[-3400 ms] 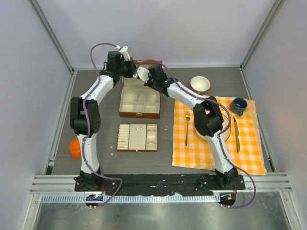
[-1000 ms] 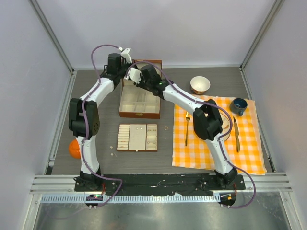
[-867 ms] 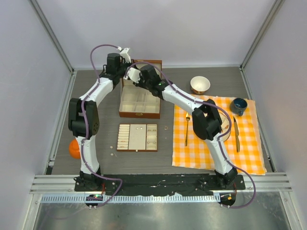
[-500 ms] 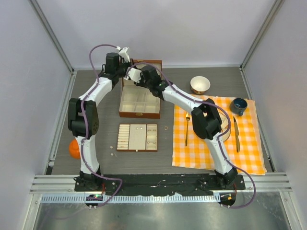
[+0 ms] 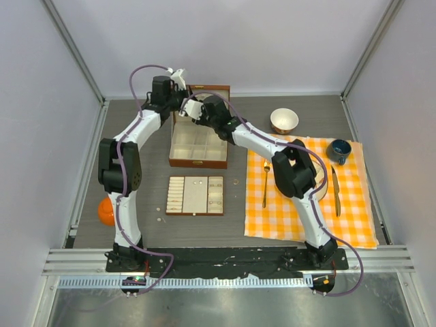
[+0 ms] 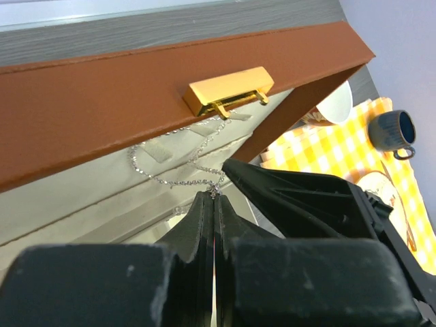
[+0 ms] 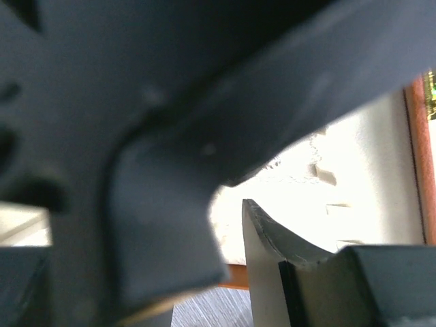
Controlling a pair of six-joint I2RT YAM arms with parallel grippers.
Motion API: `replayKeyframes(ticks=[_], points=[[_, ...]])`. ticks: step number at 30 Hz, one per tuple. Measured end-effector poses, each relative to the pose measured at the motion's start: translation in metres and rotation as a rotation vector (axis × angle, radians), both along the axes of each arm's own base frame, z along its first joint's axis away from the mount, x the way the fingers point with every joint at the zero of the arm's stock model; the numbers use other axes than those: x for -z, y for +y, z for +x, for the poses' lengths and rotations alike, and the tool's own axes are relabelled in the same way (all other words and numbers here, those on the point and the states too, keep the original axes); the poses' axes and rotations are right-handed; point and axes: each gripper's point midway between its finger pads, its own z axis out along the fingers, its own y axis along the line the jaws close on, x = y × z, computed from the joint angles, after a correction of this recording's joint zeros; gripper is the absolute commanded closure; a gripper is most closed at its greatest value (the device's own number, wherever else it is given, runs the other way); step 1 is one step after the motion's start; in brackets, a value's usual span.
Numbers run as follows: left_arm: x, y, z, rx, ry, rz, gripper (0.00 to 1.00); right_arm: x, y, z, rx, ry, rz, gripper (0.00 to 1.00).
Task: Organize the mixed jewelry
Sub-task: Place the jewelry in the jewelry box.
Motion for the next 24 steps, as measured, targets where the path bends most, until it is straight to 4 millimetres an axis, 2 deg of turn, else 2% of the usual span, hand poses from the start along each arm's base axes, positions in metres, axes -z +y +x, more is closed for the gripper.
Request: replayKeyframes(ticks=[7, 11, 19, 24], points=[[-0.006, -0.008, -0.005, 0.051, 0.022, -0.068, 1.0, 0.011, -0.005, -0.018, -0.035, 0.069, 0.022, 0.55], [-0.017, -0.003, -0.001, 0.058, -0.001, -0.095, 1.0, 0.007, -0.008, -0.025, -0.034, 0.112, 0.058, 0.56], [-0.03, 0.002, 0.002, 0.067, -0.041, -0.1, 1.0, 0.024, -0.038, -0.03, 0.048, 0.229, 0.062, 0.56], [-0.03, 0.003, 0.002, 0.07, -0.053, -0.091, 1.0, 0.027, -0.044, -0.029, 0.064, 0.241, 0.056, 0.55]])
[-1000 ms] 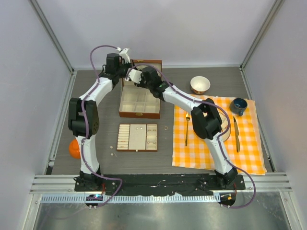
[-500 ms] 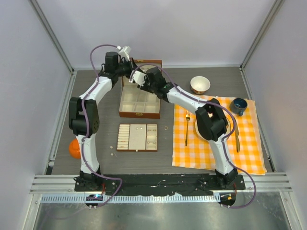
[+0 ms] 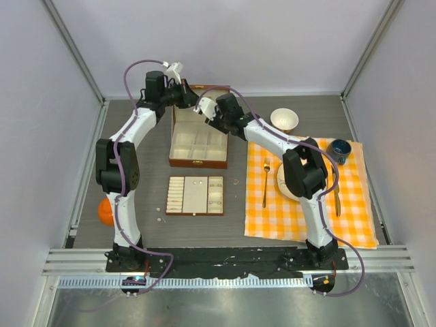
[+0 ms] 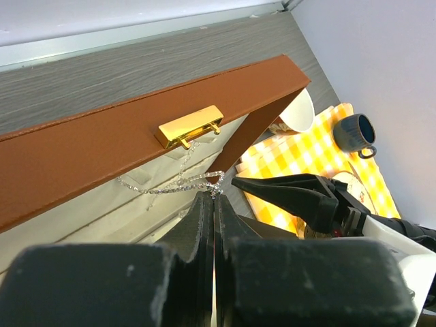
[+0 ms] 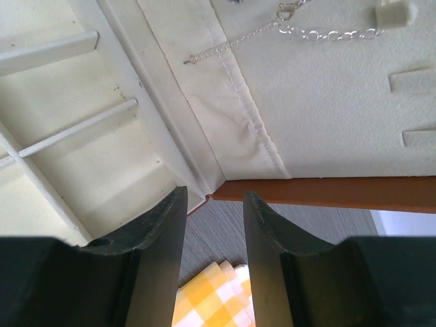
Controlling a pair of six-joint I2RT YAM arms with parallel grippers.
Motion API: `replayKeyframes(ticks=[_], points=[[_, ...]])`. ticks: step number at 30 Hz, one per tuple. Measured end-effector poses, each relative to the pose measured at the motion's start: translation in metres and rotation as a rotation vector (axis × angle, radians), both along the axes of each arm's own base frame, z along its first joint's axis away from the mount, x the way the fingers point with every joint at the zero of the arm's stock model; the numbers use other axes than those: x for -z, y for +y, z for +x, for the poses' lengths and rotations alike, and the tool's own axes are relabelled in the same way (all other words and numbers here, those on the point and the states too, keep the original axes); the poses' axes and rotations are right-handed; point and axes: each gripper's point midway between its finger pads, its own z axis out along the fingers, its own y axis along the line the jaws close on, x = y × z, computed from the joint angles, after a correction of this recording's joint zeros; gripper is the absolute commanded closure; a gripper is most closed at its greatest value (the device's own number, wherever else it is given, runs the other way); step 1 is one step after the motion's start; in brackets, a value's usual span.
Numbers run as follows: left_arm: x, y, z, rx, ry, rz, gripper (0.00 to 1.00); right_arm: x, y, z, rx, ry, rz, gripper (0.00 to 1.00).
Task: Organize the mixed jewelry
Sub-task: Place the jewelry in the jewelry box.
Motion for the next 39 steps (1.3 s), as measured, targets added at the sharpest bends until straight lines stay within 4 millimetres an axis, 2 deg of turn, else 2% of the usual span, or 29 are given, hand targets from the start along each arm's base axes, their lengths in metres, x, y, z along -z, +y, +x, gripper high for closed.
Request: replayKeyframes(ticks=[6, 12, 22, 39], points=[[0.0, 0.001, 0.0, -0.001, -0.003, 0.006, 1.0, -0.012, 0.002, 0.005, 0.003, -0.025, 0.012, 0.55], [-0.002, 0.001, 0.001, 0.0, -0.015, 0.018, 1.0, -0.029, 0.007, 0.02, 0.01, -0.087, 0.015, 0.55], [-0.008, 0.002, 0.004, -0.006, -0.028, 0.023, 1.0, 0.0, 0.005, 0.028, 0.006, -0.084, -0.053, 0.55], [-0.006, 0.004, 0.004, -0.007, -0.031, 0.039, 1.0, -0.005, 0.004, 0.039, 0.005, -0.143, -0.085, 0.55]])
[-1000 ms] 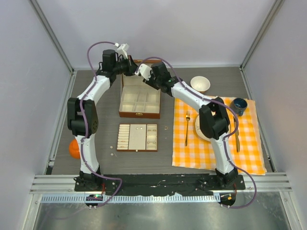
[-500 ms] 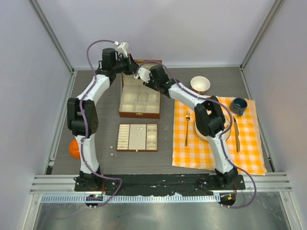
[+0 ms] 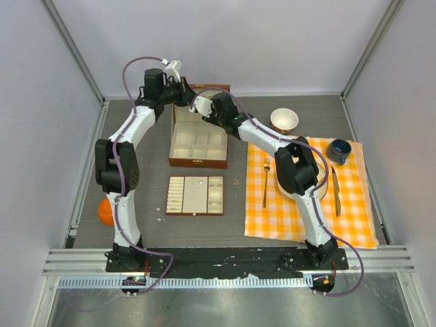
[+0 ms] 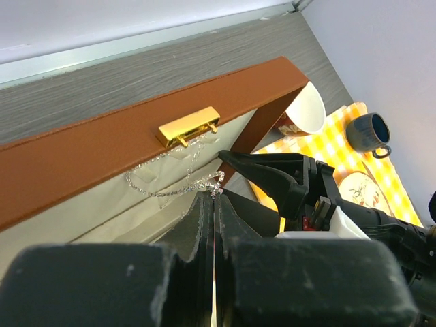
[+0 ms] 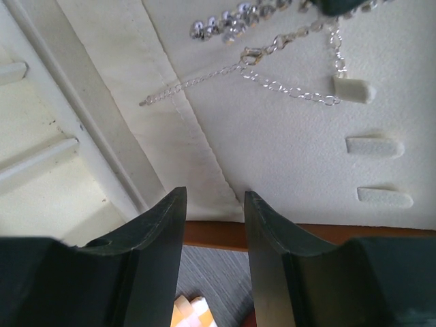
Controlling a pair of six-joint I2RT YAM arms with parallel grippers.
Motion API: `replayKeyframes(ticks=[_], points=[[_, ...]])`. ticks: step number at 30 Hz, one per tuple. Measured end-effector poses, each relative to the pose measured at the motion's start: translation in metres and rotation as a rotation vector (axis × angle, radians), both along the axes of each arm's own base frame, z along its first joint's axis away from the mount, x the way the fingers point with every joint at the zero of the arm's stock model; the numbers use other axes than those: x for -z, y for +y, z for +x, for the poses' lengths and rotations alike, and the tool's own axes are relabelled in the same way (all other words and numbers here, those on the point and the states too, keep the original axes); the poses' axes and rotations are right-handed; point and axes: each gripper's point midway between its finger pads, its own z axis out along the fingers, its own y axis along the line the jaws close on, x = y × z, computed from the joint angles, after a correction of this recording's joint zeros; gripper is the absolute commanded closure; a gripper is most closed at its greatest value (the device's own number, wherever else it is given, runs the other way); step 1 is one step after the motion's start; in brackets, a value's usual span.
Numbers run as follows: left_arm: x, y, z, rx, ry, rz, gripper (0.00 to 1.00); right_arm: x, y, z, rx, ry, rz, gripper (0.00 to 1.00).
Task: Organize the mixed jewelry
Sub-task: Place the jewelry in the jewelry box.
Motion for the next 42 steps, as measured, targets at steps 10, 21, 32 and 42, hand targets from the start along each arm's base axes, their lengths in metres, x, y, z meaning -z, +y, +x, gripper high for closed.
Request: replayKeyframes(ticks=[10, 21, 32, 42], points=[[0.0, 0.004, 0.002, -0.01, 0.0, 0.002, 1.0, 0.013, 0.003, 0.009, -0.004, -0.015, -0.023, 0.55], [0.0, 0.005, 0.002, -0.011, 0.001, 0.002, 1.0, 0.014, 0.004, 0.009, -0.008, -0.019, -0.019, 0.61], [0.0, 0.004, 0.002, -0.011, 0.0, 0.001, 1.0, 0.017, 0.003, 0.01, -0.002, -0.031, -0.022, 0.82], [0.0, 0.004, 0.002, -0.01, 0.0, 0.001, 1.0, 0.033, 0.008, -0.002, -0.028, 0.02, -0.033, 0.99]])
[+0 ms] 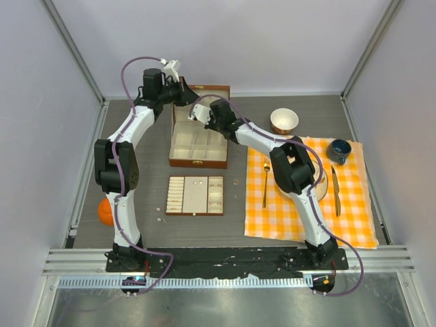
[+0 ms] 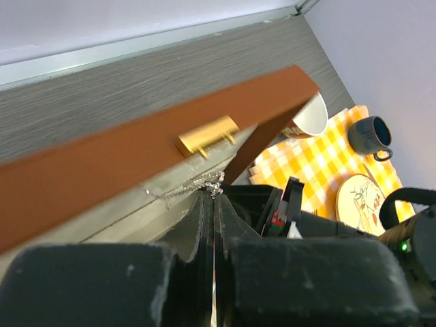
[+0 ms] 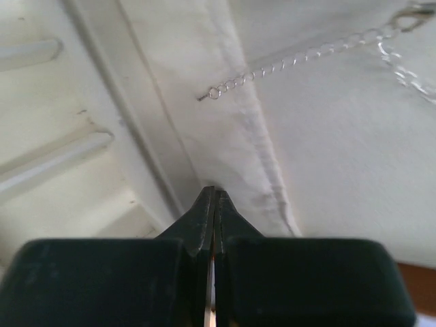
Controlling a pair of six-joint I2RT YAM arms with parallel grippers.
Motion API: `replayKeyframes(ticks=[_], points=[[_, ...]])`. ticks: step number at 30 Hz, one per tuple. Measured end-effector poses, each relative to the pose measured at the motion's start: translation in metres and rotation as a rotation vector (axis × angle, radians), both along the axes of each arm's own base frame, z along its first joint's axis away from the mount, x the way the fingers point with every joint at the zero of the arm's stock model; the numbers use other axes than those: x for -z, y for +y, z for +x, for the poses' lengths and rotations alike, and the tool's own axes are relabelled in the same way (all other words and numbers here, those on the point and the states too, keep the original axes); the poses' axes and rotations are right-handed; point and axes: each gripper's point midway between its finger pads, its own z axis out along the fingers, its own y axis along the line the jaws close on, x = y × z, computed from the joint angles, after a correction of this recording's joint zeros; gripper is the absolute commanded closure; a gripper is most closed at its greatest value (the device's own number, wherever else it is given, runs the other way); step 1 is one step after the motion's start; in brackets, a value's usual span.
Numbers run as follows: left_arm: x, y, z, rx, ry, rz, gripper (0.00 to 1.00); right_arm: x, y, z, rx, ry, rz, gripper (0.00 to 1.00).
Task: Organize the mixed jewelry
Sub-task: Place the jewelry in the jewelry box.
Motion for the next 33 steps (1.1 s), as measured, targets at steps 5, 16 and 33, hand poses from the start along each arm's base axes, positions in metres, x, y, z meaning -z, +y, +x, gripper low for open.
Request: replayKeyframes(ticks=[5, 16, 33], points=[[0.0, 0.0, 0.0, 0.0, 0.0, 0.0, 1.0, 0.009, 0.008, -0.011, -0.019, 0.039, 0.002, 0.99], [0.005, 0.0, -0.001, 0.001, 0.01, 0.001, 1.0, 0.003, 0.007, -0.017, -0.008, 0.052, 0.004, 0.74], [0.005, 0.0, -0.001, 0.0, 0.01, -0.002, 1.0, -0.047, 0.008, -0.015, 0.002, -0.08, -0.043, 0.59]])
